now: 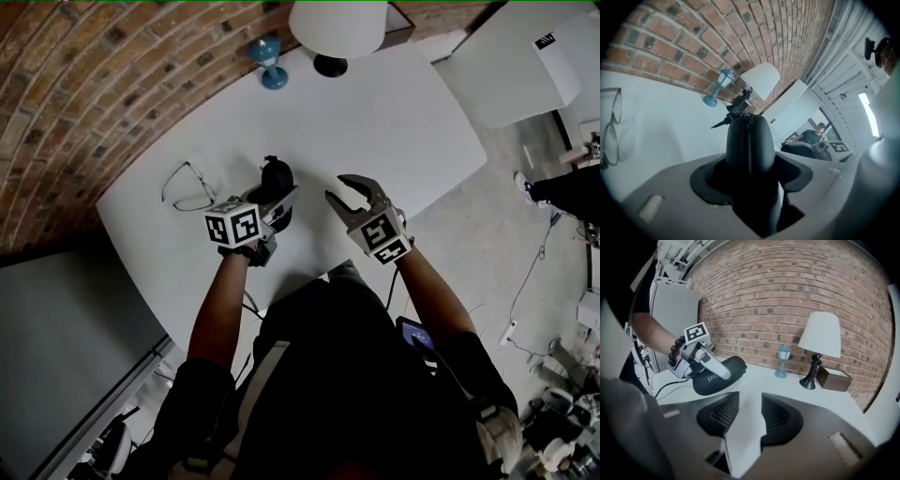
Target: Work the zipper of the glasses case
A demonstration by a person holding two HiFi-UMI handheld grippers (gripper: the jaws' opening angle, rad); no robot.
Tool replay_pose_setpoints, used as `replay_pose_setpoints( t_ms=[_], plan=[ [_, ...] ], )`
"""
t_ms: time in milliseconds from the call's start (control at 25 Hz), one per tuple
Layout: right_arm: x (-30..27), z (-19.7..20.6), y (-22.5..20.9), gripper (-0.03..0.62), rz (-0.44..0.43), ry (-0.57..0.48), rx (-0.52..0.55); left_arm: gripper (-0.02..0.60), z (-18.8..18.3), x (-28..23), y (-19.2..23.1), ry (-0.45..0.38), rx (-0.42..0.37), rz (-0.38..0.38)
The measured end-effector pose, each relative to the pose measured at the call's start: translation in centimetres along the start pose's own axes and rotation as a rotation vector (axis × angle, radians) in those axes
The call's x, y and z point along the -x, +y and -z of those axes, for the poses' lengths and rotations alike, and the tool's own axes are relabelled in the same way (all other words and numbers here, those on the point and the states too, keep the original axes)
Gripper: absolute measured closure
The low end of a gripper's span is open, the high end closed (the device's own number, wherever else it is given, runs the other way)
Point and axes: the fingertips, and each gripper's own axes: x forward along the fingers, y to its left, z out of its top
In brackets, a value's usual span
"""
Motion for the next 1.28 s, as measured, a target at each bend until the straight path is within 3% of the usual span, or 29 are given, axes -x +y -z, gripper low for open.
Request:
replay_pose_setpoints(
  t_ms=[320,560,760,1120,1280],
  plan=[
    [0.8,-5.5,-0.4,0.491,-0.028,-0.087,0.070,0.307,-2.7,1.8,-2.4,0.095,-0.318,-0.091],
    [1.3,-10.7,1.1,0.494,-0.151,-0.195,-0.082,0.307,-3.8,3.8,-3.8,0.214,-0.708,-0.262],
    [1.5,-13.4,3.2,0.494,-0.256,-0.232,-0.186,0.307,-3.7,5.0,-4.3,0.319,-1.026,-0.359],
    [1.6,-13.4,4.4,0.480,-0.278,-0.220,-0.142,0.307,-4.1,5.6,-5.5,0.392,-1.379,-0.451],
    [1.6,-13.2,5.2,0.471,-0.277,-0.218,-0.100,0.307,-4.4,5.9,-5.4,0.406,-1.476,-0.477]
  ],
)
